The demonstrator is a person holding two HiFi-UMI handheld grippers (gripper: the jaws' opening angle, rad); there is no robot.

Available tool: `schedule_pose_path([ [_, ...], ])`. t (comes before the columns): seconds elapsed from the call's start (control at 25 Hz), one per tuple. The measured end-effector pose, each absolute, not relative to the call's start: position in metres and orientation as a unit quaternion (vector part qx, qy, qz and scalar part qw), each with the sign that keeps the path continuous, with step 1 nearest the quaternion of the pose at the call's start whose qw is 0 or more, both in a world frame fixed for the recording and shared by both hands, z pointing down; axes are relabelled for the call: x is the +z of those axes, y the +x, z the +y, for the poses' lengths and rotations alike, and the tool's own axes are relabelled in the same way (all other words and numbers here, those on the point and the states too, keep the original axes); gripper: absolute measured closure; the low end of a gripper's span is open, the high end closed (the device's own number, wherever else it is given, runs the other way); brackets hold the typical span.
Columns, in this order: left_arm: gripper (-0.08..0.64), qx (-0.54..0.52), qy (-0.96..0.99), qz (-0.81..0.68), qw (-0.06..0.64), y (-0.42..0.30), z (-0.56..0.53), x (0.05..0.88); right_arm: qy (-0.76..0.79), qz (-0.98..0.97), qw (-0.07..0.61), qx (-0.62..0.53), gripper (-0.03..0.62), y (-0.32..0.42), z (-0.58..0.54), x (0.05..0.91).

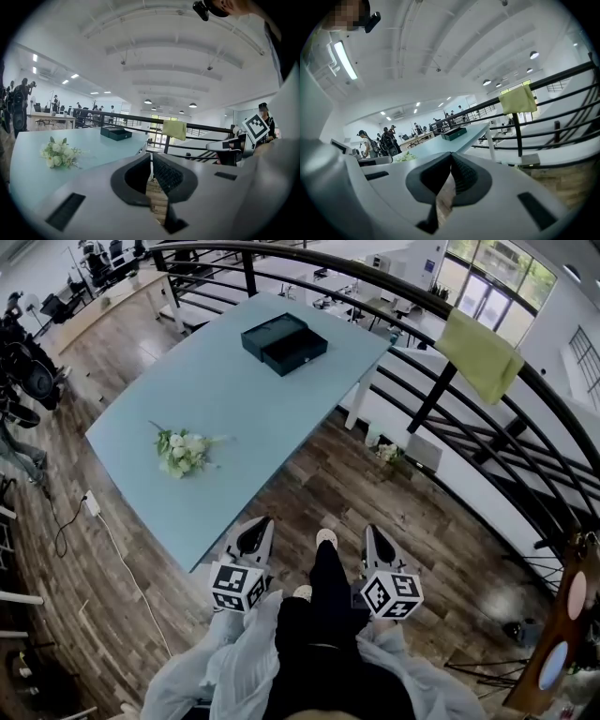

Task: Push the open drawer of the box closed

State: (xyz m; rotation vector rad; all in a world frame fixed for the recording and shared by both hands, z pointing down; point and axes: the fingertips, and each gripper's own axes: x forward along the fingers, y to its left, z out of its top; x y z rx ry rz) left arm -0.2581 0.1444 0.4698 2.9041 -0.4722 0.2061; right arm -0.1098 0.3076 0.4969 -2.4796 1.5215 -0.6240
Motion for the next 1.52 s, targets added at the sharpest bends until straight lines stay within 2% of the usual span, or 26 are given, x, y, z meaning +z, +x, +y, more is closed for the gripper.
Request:
schedule_pose_path([
  [0.8,0.533,0.077,0.977,-0.170,0.098,-0.122,0.076,0.475,-0.810,0.538,0.071,-0.222,0.584,0.021,0.221,0.498],
  [1.52,0.534,0.075,0.972,-0.201,0.095,-0.044,0.030,0.472,-0.786,0.568,0.081,-0.232,0.584,0.106,0.162,0.501],
])
